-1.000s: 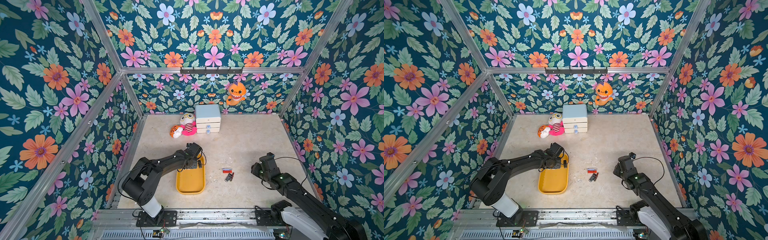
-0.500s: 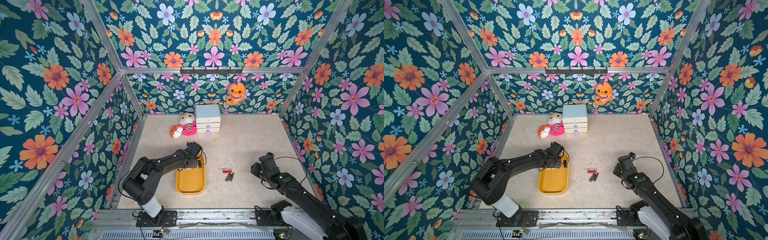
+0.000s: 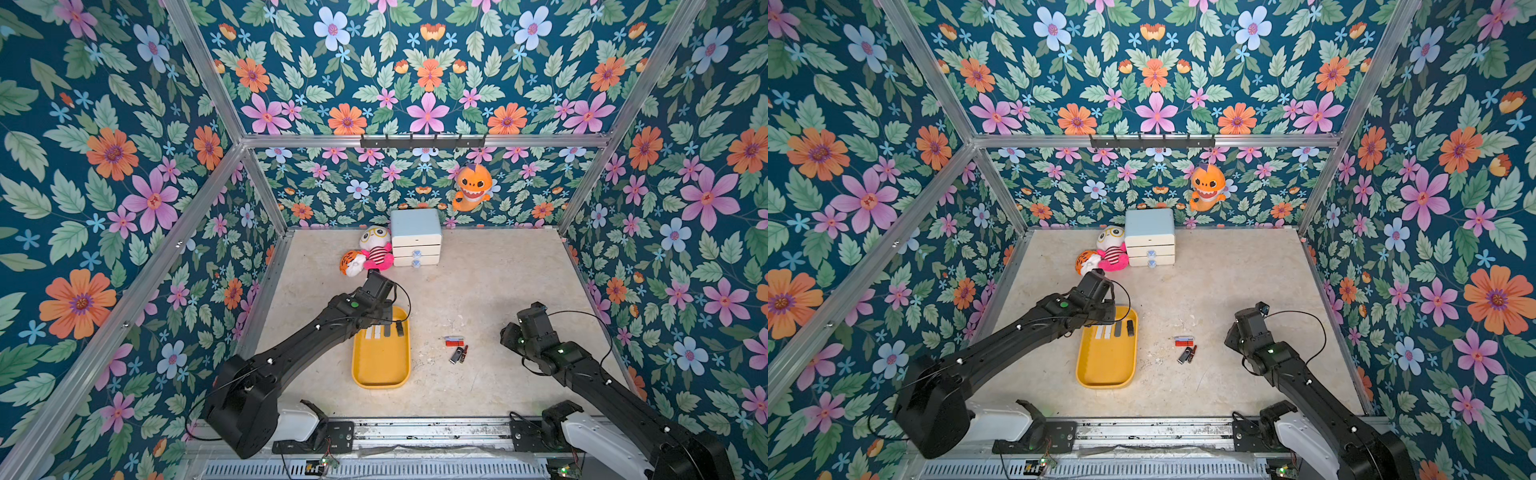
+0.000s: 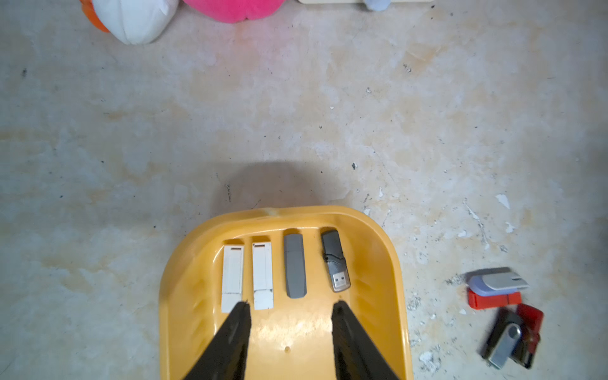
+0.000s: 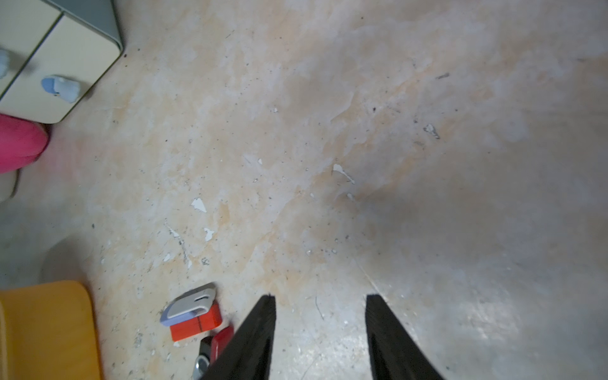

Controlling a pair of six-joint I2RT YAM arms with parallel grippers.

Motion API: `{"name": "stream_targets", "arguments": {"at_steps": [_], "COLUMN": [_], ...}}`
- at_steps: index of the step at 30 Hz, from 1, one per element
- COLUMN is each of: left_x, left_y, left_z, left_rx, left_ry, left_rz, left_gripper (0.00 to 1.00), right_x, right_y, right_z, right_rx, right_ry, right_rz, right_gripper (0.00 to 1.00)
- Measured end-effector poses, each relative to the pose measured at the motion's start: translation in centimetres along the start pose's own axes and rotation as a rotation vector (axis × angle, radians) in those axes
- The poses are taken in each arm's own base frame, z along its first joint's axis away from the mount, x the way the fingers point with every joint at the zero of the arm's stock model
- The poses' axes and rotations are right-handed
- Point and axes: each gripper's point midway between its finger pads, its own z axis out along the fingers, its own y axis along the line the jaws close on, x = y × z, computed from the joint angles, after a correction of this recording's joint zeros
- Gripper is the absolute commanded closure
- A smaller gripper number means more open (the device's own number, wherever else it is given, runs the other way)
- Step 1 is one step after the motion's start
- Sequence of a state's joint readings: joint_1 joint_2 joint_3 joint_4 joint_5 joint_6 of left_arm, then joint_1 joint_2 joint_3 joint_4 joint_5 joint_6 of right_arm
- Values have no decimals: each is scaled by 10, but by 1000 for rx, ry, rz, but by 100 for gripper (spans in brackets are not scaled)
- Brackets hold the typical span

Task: Put the usb flash drive into the storage box
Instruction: Place the USB flash in the storage box, then pick up the USB flash from the center of the board.

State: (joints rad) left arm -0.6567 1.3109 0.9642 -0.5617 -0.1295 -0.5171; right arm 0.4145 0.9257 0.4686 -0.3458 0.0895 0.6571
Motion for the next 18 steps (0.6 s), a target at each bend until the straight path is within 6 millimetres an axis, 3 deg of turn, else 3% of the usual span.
{"name": "stream_targets", "arguments": {"at_steps": [3,8,11,14,18], "left_x": [12,35,38,34,37], "left_y": [10,25,26,23,24], "left_z": [-13,-24,-31,-36,-34], "left_rx": [-3,-2,19,44,43], "left_ry": [0,6,-2,-34,-31], "left_rz": [11,22,21,19,21], "left_gripper": [51,50,49,48,48], "right_x": [4,30,48,65,83], "right_y": [20,73,97,108,108], "right_z": [-3,-3,1,6,15], "right_rx": [-54,-129,-122,-104,-72], "right_ry": [26,148,226,305,383], "right_rz": [-65,-258,-378,-453,-477], "right_gripper": [46,46,47,56,69]}}
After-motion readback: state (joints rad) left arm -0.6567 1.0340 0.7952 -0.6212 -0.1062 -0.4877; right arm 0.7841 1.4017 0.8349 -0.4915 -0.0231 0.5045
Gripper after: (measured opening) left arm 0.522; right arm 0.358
